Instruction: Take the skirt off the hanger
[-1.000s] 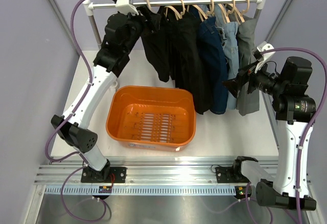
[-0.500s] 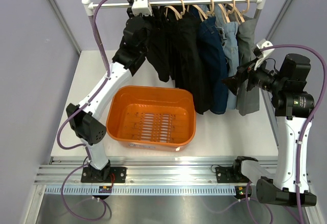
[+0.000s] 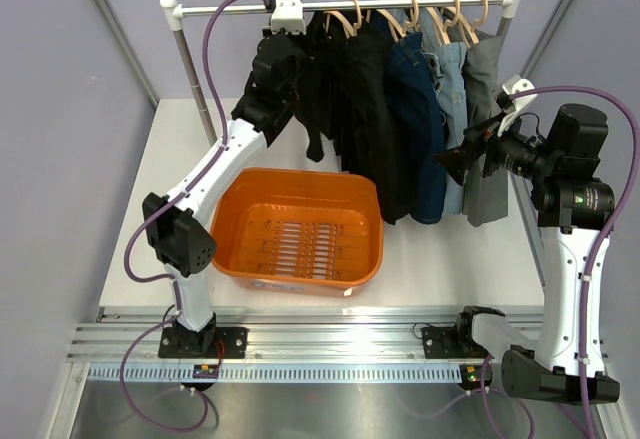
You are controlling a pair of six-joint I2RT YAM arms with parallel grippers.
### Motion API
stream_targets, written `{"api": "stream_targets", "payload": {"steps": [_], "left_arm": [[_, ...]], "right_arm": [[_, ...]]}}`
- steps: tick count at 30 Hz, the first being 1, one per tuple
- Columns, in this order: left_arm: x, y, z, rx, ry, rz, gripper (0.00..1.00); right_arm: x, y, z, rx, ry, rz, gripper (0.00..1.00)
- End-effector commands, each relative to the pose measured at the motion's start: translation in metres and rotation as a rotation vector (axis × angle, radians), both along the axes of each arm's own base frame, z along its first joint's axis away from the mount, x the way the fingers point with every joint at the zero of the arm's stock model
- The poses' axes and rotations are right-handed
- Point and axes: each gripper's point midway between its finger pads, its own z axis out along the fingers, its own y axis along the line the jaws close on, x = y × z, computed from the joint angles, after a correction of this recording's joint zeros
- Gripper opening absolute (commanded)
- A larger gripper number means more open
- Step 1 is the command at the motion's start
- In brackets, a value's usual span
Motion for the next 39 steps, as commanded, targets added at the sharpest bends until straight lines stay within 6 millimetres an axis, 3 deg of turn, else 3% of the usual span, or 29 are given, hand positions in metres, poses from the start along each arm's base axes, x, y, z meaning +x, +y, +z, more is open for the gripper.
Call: {"api": "stream_targets", "payload": {"steps": [1, 7, 12, 19, 25, 32, 33, 39], "left_arm": [[-0.011, 0.016, 0.058, -0.065, -0.145, 0.012, 0.17], [-0.032, 0.008, 0.083, -0.061, -0.195, -0.101, 0.00], [-0.058, 0.016, 0.107, -0.097, -0.238, -0.141, 0.00], [-0.080, 0.024, 0.120, -0.099, -0.254, -0.169, 0.00], [-0.090, 0.022, 0.101, -0.055, -0.187, -0.208, 0.00], [-0.105, 0.022, 0.065, 0.004, -0.083, -0.260, 0.00], [-0.111, 0.025, 0.069, 0.004, -0.095, -0.270, 0.00], [-0.133, 0.027, 0.045, 0.044, -0.020, -0.323, 0.00]], "right_arm": [[0.001, 0.000, 0.012, 0.003, -0.040, 0.001, 0.99], [0.000, 0.000, 0.012, 0.001, -0.045, -0.007, 1.00], [-0.002, 0.000, 0.012, 0.001, -0.045, -0.009, 1.00], [-0.004, 0.002, 0.012, 0.012, -0.041, 0.007, 0.99], [-0.009, 0.008, 0.011, 0.022, -0.035, 0.043, 1.00], [-0.019, 0.018, 0.008, 0.048, -0.005, 0.118, 1.00], [-0.020, 0.019, 0.008, 0.051, -0.002, 0.128, 0.99], [-0.025, 0.028, 0.005, 0.094, 0.062, 0.198, 0.99]]}}
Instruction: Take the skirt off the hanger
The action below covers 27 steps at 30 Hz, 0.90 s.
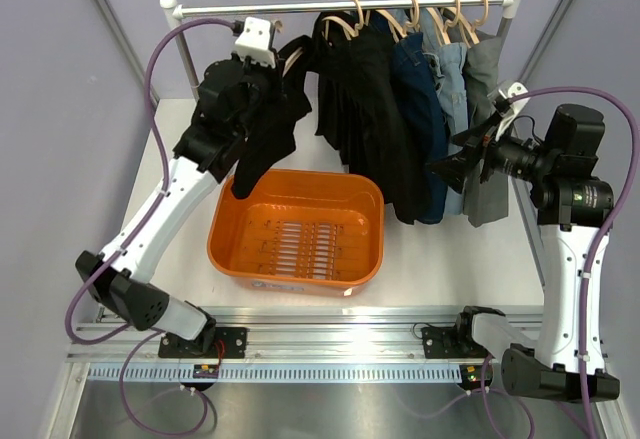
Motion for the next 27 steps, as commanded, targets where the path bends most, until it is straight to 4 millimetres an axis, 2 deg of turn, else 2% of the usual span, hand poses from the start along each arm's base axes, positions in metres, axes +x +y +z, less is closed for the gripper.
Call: {"api": "stream_targets", "payload": {"steps": [1, 3, 4, 5, 9, 10, 11, 12, 13, 14, 15, 16, 18, 19, 20, 21, 22, 27], "left_arm": [[-0.042, 0.012, 0.045, -0.054, -0.100, -0.072, 0.00], [-0.056, 0.009, 0.040, -0.045, -0.095, -0.124, 0.00], [-0.059, 0.008, 0.027, -0.059, -0.061, -0.138, 0.00], [-0.073, 0.014, 0.031, -0.065, -0.068, -0.143, 0.00], [-0.108, 0.022, 0.025, -0.088, -0.069, -0.203, 0.00], [-0.119, 0.019, 0.026, -0.101, -0.069, -0.244, 0.00], [-0.125, 0.018, 0.017, -0.097, -0.053, -0.268, 0.00], [-0.142, 0.018, 0.023, -0.106, -0.071, -0.319, 0.00], [-0.150, 0.015, 0.020, -0.121, -0.058, -0.353, 0.00], [-0.156, 0.012, 0.011, -0.118, -0.035, -0.385, 0.00], [-0.171, 0.006, 0.014, -0.125, -0.040, -0.455, 0.00], [-0.178, 0.002, 0.012, -0.157, -0.015, -0.491, 0.00], [-0.189, -0.008, 0.003, -0.188, 0.027, -0.570, 0.00], [-0.194, -0.013, 0.001, -0.234, 0.059, -0.603, 0.00], [-0.197, -0.017, 0.005, -0.260, 0.054, -0.632, 0.00], [-0.201, -0.024, 0.000, -0.275, 0.078, -0.681, 0.00], [-0.203, -0.029, 0.004, -0.319, 0.083, -0.709, 0.00], [-0.204, -0.041, 0.008, -0.380, 0.102, -0.770, 0.00]], "right_arm": [[-0.008, 0.011, 0.007, 0.057, 0.055, 0.067, 0.99], [-0.004, 0.017, 0.000, 0.072, 0.122, 0.087, 0.98], [-0.004, 0.020, 0.001, 0.061, 0.126, 0.088, 0.97], [-0.006, 0.031, -0.002, 0.042, 0.137, 0.124, 0.97], [-0.003, 0.057, -0.012, -0.018, 0.169, 0.177, 0.95], [-0.002, 0.061, -0.007, -0.021, 0.163, 0.174, 0.95], [0.001, 0.065, -0.007, -0.021, 0.177, 0.169, 0.93], [0.007, 0.074, -0.010, -0.029, 0.201, 0.176, 0.93], [0.013, 0.074, -0.001, -0.040, 0.186, 0.133, 0.92], [0.019, 0.080, -0.007, -0.055, 0.216, 0.140, 0.92], [0.019, 0.089, -0.005, -0.063, 0.220, 0.157, 0.92], [0.019, 0.092, 0.008, -0.058, 0.196, 0.150, 0.92], [0.025, 0.104, 0.011, -0.054, 0.214, 0.160, 0.92], [0.023, 0.108, 0.025, -0.030, 0.200, 0.165, 0.92], [0.024, 0.111, 0.029, -0.018, 0.203, 0.162, 0.92], [0.026, 0.115, 0.030, -0.012, 0.213, 0.169, 0.92], [0.022, 0.119, 0.039, 0.004, 0.205, 0.185, 0.92], [0.017, 0.114, 0.046, 0.026, 0.221, 0.137, 0.92]]}}
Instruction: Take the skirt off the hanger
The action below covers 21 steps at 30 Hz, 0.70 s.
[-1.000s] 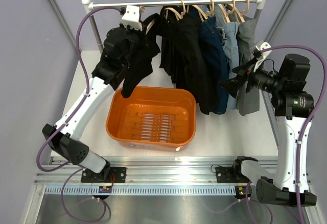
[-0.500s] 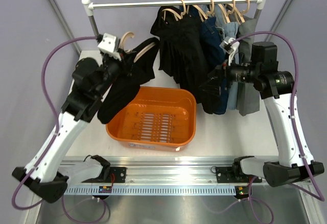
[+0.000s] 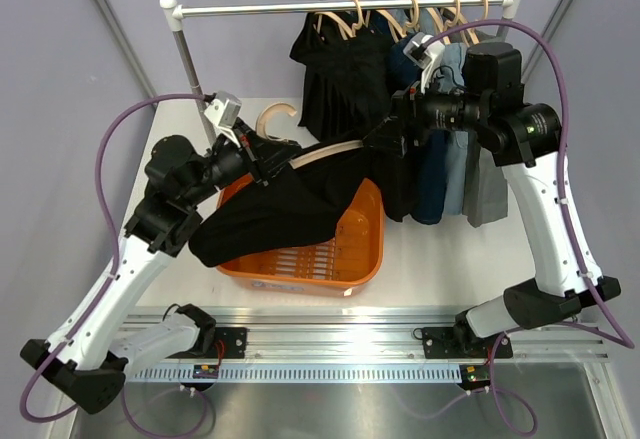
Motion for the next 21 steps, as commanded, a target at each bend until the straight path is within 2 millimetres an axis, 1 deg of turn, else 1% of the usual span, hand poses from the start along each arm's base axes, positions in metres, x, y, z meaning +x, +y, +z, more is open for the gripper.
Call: {"api": "stream_targets", "payload": {"steps": [1, 3, 4, 5, 6, 8, 9, 11, 12, 14, 15, 17, 21], "left_arm": [[-0.015, -0.014, 0.040, -0.133, -0.061, -0.111, 0.00], [-0.017, -0.023, 0.043, -0.147, -0.059, -0.150, 0.00], [-0.014, -0.029, 0.042, -0.146, -0.050, -0.165, 0.00], [-0.015, -0.034, 0.042, -0.144, -0.049, -0.185, 0.00], [-0.016, -0.040, 0.042, -0.145, -0.039, -0.207, 0.00], [-0.014, -0.050, 0.045, -0.147, -0.040, -0.237, 0.00], [-0.016, -0.054, 0.049, -0.156, -0.047, -0.256, 0.00], [-0.016, -0.060, 0.052, -0.159, -0.050, -0.282, 0.00], [-0.016, -0.062, 0.053, -0.160, -0.051, -0.288, 0.00], [-0.017, -0.063, 0.056, -0.162, -0.058, -0.296, 0.00], [-0.016, -0.064, 0.056, -0.162, -0.063, -0.299, 0.00], [-0.016, -0.063, 0.058, -0.166, -0.072, -0.298, 0.00], [-0.016, -0.065, 0.059, -0.179, -0.073, -0.311, 0.00]], "right_arm": [[-0.012, -0.008, 0.014, 0.020, 0.022, -0.077, 0.91], [-0.008, -0.016, 0.006, -0.001, 0.049, -0.145, 0.91], [-0.012, -0.021, 0.006, -0.011, 0.039, -0.162, 0.91], [-0.011, -0.025, 0.002, -0.024, 0.038, -0.183, 0.91], [-0.006, -0.032, -0.008, -0.054, 0.044, -0.236, 0.91], [-0.009, -0.040, -0.012, -0.088, 0.021, -0.254, 0.91], [-0.008, -0.044, -0.020, -0.112, 0.024, -0.266, 0.91], [-0.010, -0.050, -0.024, -0.131, 0.017, -0.285, 0.90], [-0.006, -0.056, -0.031, -0.161, 0.016, -0.314, 0.90], [-0.007, -0.060, -0.035, -0.186, 0.006, -0.329, 0.90], [-0.005, -0.064, -0.041, -0.205, 0.006, -0.342, 0.89], [-0.007, -0.066, -0.044, -0.218, 0.010, -0.344, 0.88], [-0.003, -0.069, -0.059, -0.252, 0.036, -0.361, 0.84]]}}
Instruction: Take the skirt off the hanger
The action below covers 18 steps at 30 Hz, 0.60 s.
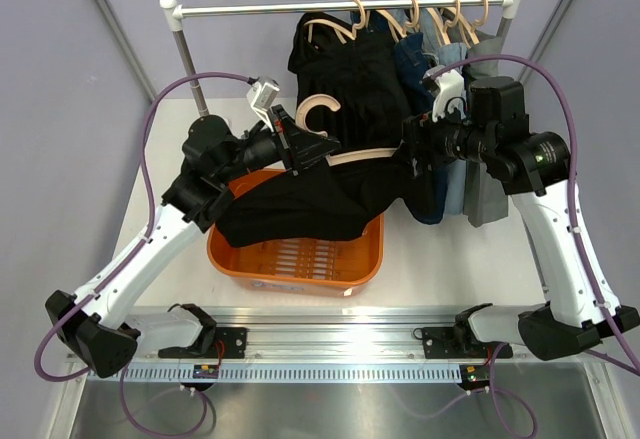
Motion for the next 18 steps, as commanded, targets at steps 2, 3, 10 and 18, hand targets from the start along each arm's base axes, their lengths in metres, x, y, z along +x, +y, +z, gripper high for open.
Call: {"api": "stream_targets", "payload": {"steps": [2, 3, 10, 18], "left_arm": [[-0.016, 0.002, 0.053, -0.115, -0.132, -0.049, 0.00], [-0.017, 0.002, 0.054, -0.119, -0.136, -0.051, 0.00], [-0.020, 0.007, 0.047, -0.103, -0.144, -0.040, 0.00], [-0.026, 0.012, 0.042, -0.077, -0.158, -0.035, 0.00]], "right_arm": [[0.006, -0.010, -0.010, -0.061, -0.008, -0.047, 0.80], [0.007, -0.010, -0.010, -0.064, -0.007, -0.049, 0.78], [0.022, -0.012, -0.001, -0.074, -0.048, -0.084, 0.52], [0.031, -0.018, 0.006, -0.103, -0.091, -0.108, 0.21]]}}
